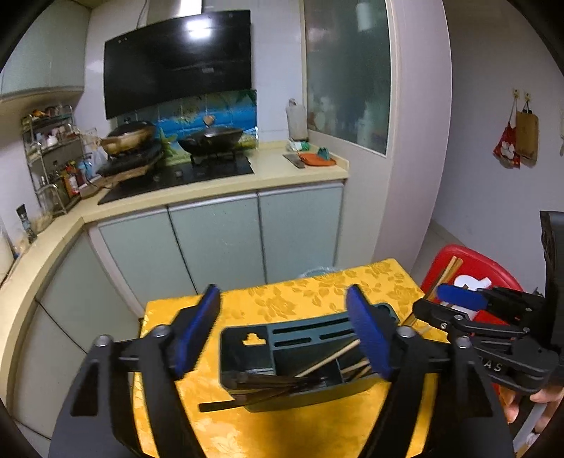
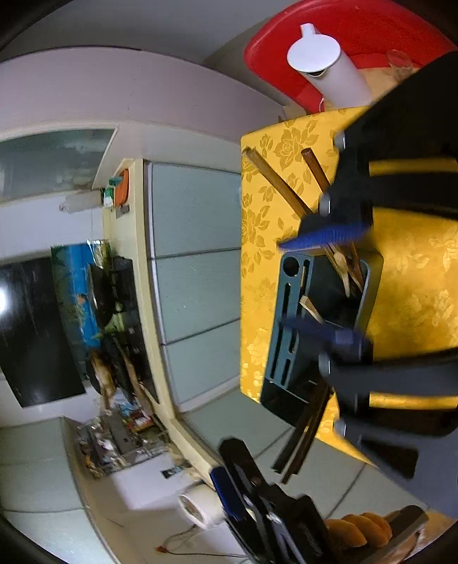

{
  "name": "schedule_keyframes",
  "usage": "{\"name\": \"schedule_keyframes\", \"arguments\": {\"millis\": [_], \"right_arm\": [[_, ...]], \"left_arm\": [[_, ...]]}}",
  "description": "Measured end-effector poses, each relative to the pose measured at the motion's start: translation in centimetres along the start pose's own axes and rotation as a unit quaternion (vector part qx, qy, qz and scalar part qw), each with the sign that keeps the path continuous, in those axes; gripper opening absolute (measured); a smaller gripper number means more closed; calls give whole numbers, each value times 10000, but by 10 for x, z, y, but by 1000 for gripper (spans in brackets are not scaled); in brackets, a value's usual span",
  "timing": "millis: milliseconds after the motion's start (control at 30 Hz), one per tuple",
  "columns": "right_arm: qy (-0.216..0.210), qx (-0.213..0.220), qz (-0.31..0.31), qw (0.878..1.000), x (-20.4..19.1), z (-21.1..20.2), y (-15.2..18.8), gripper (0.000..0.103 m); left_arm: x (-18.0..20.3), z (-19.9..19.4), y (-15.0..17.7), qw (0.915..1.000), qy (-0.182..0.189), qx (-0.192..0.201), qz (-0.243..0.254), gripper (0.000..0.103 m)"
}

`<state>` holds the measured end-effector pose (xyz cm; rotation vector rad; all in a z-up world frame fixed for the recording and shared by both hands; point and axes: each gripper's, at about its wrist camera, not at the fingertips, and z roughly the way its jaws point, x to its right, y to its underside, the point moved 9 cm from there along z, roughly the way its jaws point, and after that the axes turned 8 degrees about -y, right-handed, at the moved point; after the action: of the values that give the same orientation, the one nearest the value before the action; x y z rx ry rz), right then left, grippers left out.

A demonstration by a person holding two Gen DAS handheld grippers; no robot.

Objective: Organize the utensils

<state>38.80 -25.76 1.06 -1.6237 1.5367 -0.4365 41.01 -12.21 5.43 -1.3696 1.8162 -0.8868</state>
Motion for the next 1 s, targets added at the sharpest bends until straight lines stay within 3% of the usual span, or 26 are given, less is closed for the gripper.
{"name": "schedule_keyframes", "arguments": {"millis": [267,400,733,1000], "right_arm": [[137,253,-177,9994,-3,-17,-1,49],[268,413,-133,9987,1,-27,3,65],[466,698,-138,9964,-2,-47,27,86],[730,844,-364,9931,-14,-59,55,94]], "left_arm": [[-9,-16,7,9993,-292,230,-9,88],[-7,-24,20,9987,-393,316,69,92],[-10,-41,57,9982,-514,308,-52,94],[-19,-56,91,9975,-599,216,-315,94]]}}
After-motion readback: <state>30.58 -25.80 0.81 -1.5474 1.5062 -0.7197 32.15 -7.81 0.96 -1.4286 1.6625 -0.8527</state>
